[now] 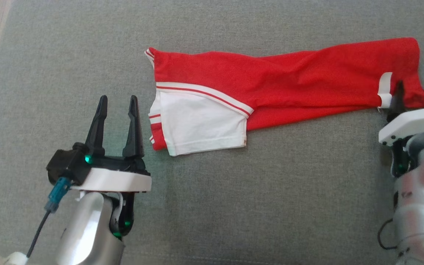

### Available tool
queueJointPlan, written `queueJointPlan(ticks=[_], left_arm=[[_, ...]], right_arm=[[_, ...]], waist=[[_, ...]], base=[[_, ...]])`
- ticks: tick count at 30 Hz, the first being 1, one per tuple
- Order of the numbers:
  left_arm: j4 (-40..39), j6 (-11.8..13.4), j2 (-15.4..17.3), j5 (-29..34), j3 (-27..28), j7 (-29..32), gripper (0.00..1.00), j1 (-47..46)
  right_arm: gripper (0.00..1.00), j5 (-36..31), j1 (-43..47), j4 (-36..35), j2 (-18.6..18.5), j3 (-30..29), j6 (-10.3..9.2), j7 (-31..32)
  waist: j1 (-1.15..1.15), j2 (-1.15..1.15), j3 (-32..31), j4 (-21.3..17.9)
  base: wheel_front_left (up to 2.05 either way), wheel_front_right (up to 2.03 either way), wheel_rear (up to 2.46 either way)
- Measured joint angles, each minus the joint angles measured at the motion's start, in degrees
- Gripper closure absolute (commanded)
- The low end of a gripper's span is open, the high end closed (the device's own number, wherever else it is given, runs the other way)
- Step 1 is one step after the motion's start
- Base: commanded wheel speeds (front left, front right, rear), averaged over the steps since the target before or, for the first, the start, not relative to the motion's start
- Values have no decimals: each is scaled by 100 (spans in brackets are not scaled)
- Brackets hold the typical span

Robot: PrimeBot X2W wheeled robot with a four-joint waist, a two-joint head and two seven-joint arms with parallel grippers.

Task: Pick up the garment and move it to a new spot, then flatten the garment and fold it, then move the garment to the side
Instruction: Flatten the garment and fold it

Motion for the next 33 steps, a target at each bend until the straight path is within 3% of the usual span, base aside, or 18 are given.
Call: queueJointPlan(ticks=[3, 4, 5, 12, 22, 26, 33], left_arm=[[18, -5, -21, 36, 13, 0, 0, -4], [26, -7, -32, 36, 23, 0, 0, -9], [34, -18, -43, 37, 40, 0, 0, -12], [67, -56, -76, 91, 198, 0, 0, -5], [48, -56, -93, 136, 357, 0, 0, 146], [47, -56, -97, 136, 359, 0, 0, 264], [64, -99, -105, 137, 345, 0, 0, 308]], right_arm=[[0, -137, -217, 320, -24, -82, 0, -79], [35, -140, -287, 426, -38, -81, 0, -118], [100, -148, -338, 537, -51, -63, 0, -181], [100, -371, -337, 812, 32, -102, 0, -699], [100, -659, 388, -236, 57, -857, 0, -726], [100, -568, 448, -544, 58, -577, 0, -594], [100, 186, 465, -759, 56, 377, 0, -542]], waist=[[0, 0, 0, -10], [0, 0, -6, -19], [0, 0, -16, -33], [0, 0, -234, -239], [-1, 0, -654, -569], [-1, 0, -813, -670], [-1, 0, -1066, -607]], base=[[0, 0, 0], [0, 0, 0], [0, 0, 0], [0, 0, 0], [0, 0, 0], [0, 0, 0], [0, 0, 0]])
